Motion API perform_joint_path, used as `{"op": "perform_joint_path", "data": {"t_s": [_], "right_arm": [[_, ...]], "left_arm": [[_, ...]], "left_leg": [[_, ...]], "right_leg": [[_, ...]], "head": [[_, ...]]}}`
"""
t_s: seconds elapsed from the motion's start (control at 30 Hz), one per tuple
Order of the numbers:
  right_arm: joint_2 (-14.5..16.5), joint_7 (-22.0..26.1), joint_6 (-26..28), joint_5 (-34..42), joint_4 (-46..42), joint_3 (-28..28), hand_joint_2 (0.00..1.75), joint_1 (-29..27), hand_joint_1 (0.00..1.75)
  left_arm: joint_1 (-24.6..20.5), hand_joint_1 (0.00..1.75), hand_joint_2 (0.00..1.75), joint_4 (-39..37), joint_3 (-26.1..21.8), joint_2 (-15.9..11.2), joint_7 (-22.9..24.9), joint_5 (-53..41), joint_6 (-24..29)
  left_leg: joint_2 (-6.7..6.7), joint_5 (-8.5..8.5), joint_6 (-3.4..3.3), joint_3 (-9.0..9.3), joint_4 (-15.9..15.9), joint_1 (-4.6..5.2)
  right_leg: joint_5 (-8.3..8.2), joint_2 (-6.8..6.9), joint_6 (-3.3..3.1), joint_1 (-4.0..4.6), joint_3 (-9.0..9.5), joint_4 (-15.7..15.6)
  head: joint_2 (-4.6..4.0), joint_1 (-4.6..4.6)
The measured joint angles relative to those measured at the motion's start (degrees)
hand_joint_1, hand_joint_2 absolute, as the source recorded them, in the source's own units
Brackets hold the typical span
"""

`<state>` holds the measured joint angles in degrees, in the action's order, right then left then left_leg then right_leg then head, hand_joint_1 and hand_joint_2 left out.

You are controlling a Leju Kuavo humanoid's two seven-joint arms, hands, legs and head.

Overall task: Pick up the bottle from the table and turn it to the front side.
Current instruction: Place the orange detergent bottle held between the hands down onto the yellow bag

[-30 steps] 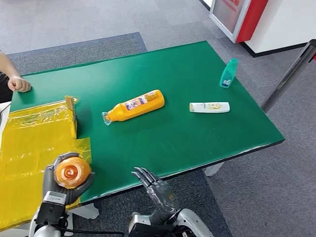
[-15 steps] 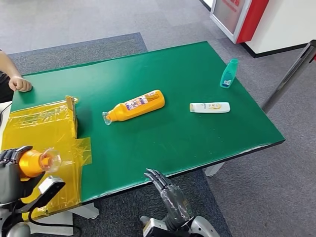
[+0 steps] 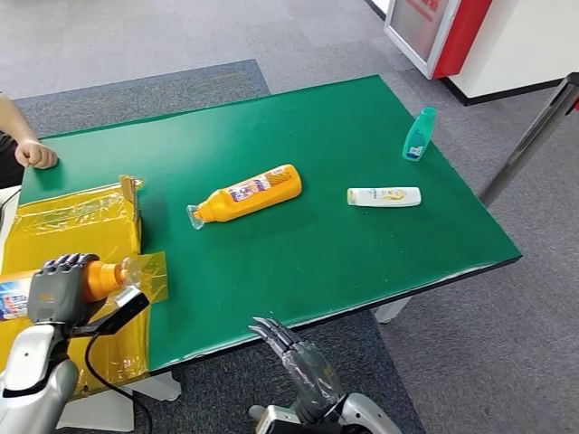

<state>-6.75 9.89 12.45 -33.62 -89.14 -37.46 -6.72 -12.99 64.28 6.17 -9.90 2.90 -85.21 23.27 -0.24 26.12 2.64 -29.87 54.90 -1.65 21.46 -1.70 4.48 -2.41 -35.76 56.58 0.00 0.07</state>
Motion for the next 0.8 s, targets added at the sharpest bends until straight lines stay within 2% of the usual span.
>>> {"op": "perform_joint_path", "data": {"t_s": [0.2,0.47,0.5,0.6,0.63,0.73,0.8], "right_arm": [[0.0,0.0,-0.1,0.0,1.5,-0.5,1.75,0.4,0.00],[0.0,0.1,-0.4,0.0,2.5,-0.8,1.75,0.6,0.00],[0.0,0.1,-0.5,0.0,2.6,-0.8,1.75,0.6,0.00],[0.0,0.0,-0.7,0.0,3.1,-0.9,1.75,0.7,0.00],[0.0,0.0,-0.7,0.0,3.3,-0.9,1.75,0.8,0.00],[0.2,-0.4,-0.8,-0.2,3.8,-0.9,1.75,1.0,0.00],[0.3,-0.6,-0.8,-0.4,4.1,-0.9,1.75,1.1,0.00]], "left_arm": [[-3.0,1.75,1.75,-5.5,2.3,1.4,0.8,-0.2,-0.1],[-4.1,1.71,1.75,-7.9,3.2,2.4,1.0,1.1,-0.7],[-4.4,1.57,1.75,-8.1,3.2,2.8,0.9,1.7,-1.3],[-5.4,0.29,1.75,-9.4,3.6,4.9,1.4,3.2,-3.6],[-5.8,0.00,1.75,-9.9,3.8,5.6,1.9,3.4,-4.4],[-6.9,0.00,1.75,-11.2,4.3,7.8,3.6,4.1,-6.4],[-7.5,0.00,0.87,-11.9,4.7,8.9,4.3,5.4,-7.8]], "left_leg": [[0.02,0.01,0.01,0.00,0.0,0.00],[0.02,0.01,0.01,0.00,0.0,0.00],[0.02,0.01,0.01,0.00,0.0,0.00],[0.01,0.01,0.01,-0.02,0.0,0.01],[0.01,0.01,0.01,-0.02,0.0,0.01],[0.00,0.01,0.01,-0.01,0.0,0.01],[0.00,0.01,0.01,-0.01,0.0,0.01]], "right_leg": [[0.00,-0.02,0.00,0.00,-0.02,0.0],[0.00,-0.02,0.00,0.00,-0.02,0.0],[0.00,-0.02,0.00,0.00,-0.02,0.0],[0.00,-0.01,0.00,-0.01,0.00,0.0],[0.00,-0.01,0.00,-0.01,0.01,0.0],[0.00,-0.01,0.00,-0.03,0.02,0.0],[0.00,-0.01,0.00,-0.03,0.01,0.0]], "head": [[0.00,0.01],[0.00,0.01],[0.00,0.01],[0.00,0.01],[0.00,0.01],[0.00,0.01],[0.00,0.01]]}}
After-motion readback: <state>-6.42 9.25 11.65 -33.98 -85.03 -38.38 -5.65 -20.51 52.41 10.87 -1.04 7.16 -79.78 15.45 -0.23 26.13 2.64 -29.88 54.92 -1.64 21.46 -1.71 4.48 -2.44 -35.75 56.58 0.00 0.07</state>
